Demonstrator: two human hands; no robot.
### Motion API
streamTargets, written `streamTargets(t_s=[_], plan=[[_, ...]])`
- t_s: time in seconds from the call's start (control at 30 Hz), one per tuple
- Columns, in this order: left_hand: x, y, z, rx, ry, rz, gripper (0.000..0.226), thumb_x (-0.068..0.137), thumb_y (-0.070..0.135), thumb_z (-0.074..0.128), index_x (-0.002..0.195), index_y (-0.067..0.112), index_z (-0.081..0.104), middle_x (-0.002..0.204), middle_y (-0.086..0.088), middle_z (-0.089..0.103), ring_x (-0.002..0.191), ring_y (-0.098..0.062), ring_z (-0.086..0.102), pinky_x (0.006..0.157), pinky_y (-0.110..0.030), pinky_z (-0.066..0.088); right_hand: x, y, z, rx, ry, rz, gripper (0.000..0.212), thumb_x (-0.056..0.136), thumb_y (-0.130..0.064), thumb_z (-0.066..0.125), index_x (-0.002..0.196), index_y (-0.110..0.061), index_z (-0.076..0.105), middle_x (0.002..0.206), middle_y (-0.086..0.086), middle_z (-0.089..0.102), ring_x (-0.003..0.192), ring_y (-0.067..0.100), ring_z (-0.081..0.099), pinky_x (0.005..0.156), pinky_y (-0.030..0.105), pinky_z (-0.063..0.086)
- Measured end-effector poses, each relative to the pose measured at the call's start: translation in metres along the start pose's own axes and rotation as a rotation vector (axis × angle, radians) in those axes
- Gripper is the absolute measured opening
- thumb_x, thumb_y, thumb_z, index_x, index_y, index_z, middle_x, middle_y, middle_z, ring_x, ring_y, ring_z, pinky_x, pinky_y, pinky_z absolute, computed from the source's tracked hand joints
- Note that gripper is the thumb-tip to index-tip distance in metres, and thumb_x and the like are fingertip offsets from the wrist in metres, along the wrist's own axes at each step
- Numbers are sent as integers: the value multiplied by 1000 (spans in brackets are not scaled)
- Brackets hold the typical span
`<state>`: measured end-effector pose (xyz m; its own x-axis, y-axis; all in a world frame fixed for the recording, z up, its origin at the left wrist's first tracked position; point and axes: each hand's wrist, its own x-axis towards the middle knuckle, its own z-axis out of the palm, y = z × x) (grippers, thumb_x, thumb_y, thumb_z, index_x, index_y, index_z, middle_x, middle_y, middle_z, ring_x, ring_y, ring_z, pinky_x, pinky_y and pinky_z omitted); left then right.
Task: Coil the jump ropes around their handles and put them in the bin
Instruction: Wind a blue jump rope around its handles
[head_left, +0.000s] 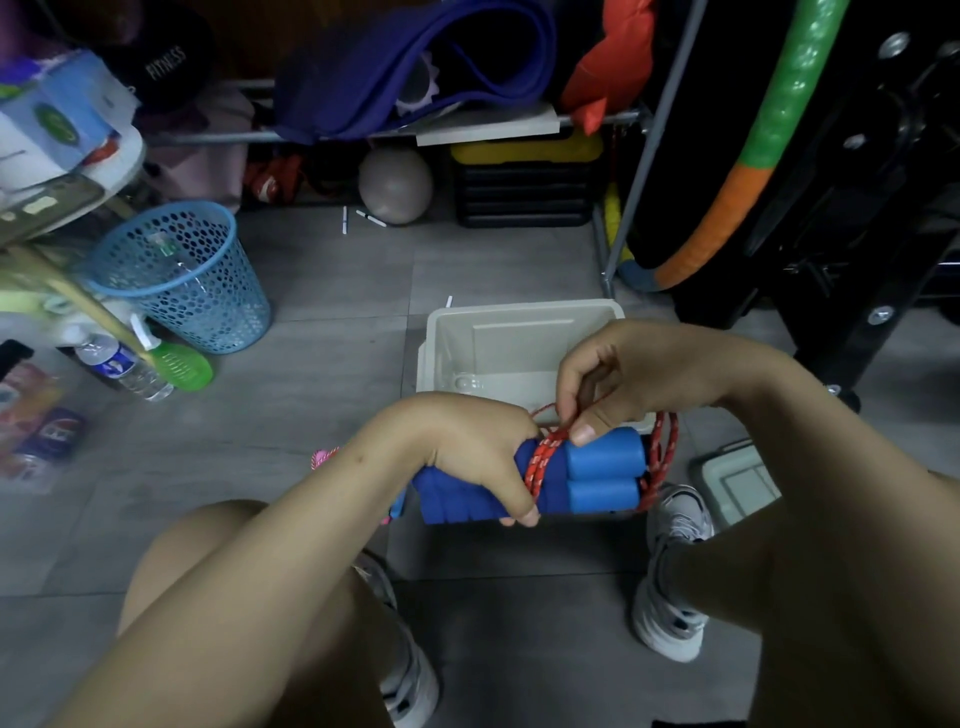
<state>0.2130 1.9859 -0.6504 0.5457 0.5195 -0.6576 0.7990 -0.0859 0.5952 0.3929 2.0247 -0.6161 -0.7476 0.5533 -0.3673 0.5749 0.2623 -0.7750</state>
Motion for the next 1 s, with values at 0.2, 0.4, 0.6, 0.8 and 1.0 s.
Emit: streamTargets(t_s=[0.2, 0.4, 0.6, 0.8, 1.0], plan=[[-1, -9, -4, 64, 61, -59, 16, 74, 21, 76, 64, 22, 64, 64, 8, 66, 59, -6, 60, 60, -17, 45, 0, 8, 6, -68, 82, -2, 12, 72, -24, 79, 82, -25, 74, 83, -7, 72, 82, 13, 66, 78, 22, 50], [-12, -14, -10, 14, 59, -38, 7, 74, 20, 77, 76, 16, 72, 68, 5, 69, 64, -9, 63, 63, -18, 51, -4, 10, 10, 129, 255, -84, 12, 77, -20, 72, 88, -18, 76, 73, -7, 72, 66, 2, 62, 62, 16, 48], [-15, -7, 2, -39, 3, 74, 19, 76, 15, 77, 92, 6, 74, 90, -7, 74, 83, -19, 69, 81, -28, 56, 13, 16, 24, 404, 164, -9, 20, 64, -25, 76, 84, -18, 75, 86, 2, 74, 84, 14, 67, 78, 25, 52], [-30, -17, -6, -181, 220, 124, 18, 68, 14, 80, 84, 14, 73, 82, -1, 74, 76, -16, 70, 75, -24, 56, 16, 18, 36, 946, 175, 114, 17, 88, -7, 52, 79, -5, 67, 67, 5, 68, 58, 15, 65, 58, 26, 52], [-36, -22, -8, -258, 300, 162, 22, 74, 4, 78, 74, 23, 67, 61, 14, 66, 61, -2, 62, 62, -14, 47, 14, 16, 34, 1060, 96, 33, 58, 60, -58, 74, 89, -8, 74, 96, 11, 71, 88, 23, 69, 82, 34, 56]])
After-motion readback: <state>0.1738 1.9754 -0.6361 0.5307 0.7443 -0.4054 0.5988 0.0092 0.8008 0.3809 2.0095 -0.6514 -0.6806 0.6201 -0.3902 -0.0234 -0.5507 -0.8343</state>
